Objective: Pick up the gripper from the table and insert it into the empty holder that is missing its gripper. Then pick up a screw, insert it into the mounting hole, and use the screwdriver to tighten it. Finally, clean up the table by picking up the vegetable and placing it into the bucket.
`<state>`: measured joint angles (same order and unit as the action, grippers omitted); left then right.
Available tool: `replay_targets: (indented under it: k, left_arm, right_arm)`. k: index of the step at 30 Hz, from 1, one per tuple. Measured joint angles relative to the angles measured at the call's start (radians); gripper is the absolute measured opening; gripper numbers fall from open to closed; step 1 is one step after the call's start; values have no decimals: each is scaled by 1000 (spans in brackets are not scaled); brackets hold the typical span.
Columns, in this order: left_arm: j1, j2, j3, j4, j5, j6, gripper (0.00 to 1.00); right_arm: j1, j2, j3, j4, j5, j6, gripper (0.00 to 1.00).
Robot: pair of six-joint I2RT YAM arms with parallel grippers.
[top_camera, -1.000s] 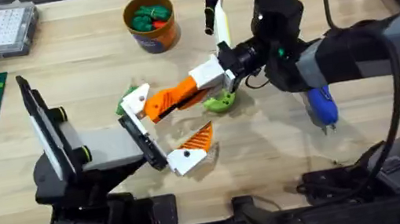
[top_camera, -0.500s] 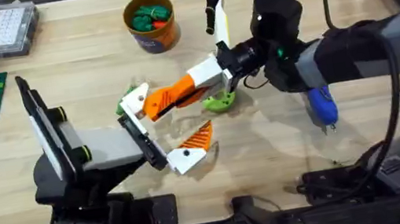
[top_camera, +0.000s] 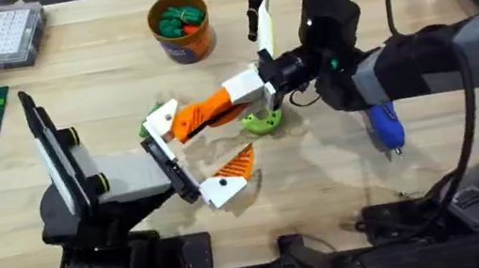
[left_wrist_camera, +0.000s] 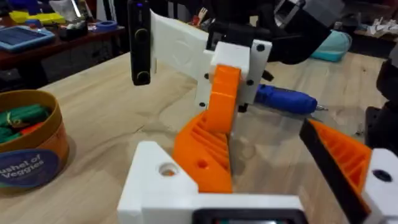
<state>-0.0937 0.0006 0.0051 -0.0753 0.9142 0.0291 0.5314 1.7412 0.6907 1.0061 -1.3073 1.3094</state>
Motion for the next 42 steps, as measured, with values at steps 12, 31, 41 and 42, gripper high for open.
replay_targets:
  k: [12,31,41,42]
  left_arm:
    - [0,0,0,0,-2,-15,986]
    - [0,0,0,0,1,-23,986]
    - [0,6,0,-1,2,-34,986]
    - [0,7,0,-1,2,-35,986]
  right_arm:
    - [1,22,0,18,15,0,14]
    - [3,24,0,19,48,0,15]
    - [3,58,23,27,30,0,13]
    - [3,61,26,27,27,0,12]
